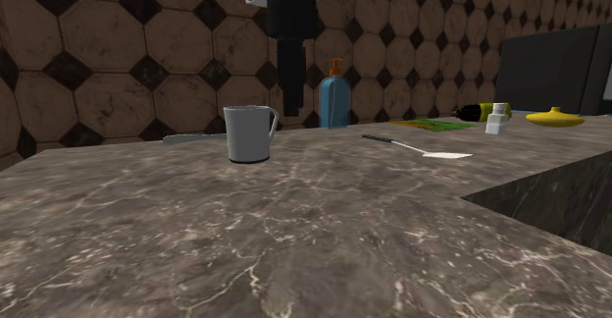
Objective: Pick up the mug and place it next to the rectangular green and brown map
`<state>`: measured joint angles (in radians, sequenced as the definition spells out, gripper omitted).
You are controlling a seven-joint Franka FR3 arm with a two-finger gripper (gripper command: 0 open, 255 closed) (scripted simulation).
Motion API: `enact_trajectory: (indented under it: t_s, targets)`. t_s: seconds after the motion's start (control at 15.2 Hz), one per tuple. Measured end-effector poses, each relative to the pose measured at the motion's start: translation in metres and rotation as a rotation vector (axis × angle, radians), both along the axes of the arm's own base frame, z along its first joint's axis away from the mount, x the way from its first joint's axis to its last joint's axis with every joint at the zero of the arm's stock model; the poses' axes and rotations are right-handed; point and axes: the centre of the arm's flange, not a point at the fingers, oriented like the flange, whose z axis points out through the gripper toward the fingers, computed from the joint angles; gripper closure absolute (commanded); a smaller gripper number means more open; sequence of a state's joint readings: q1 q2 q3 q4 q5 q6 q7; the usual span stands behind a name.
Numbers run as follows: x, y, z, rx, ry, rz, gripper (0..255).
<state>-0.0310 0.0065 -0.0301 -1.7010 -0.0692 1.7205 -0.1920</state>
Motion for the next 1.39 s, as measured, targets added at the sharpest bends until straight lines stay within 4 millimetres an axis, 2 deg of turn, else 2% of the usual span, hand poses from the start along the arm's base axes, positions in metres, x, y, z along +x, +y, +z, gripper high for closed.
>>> enact_trajectory:
  t_s: [0.26,0.53,0.99,1.39]
  targets:
    - [0.053,-0.007,0.005,0.002,0.001,0.004,0]
    - [0.093,-0.013,0.006,0.004,0.001,0.007,0]
    - [0.1,-0.015,-0.027,0.004,0.001,0.008,0]
    - [0.099,-0.015,-0.031,0.004,0.001,0.008,0]
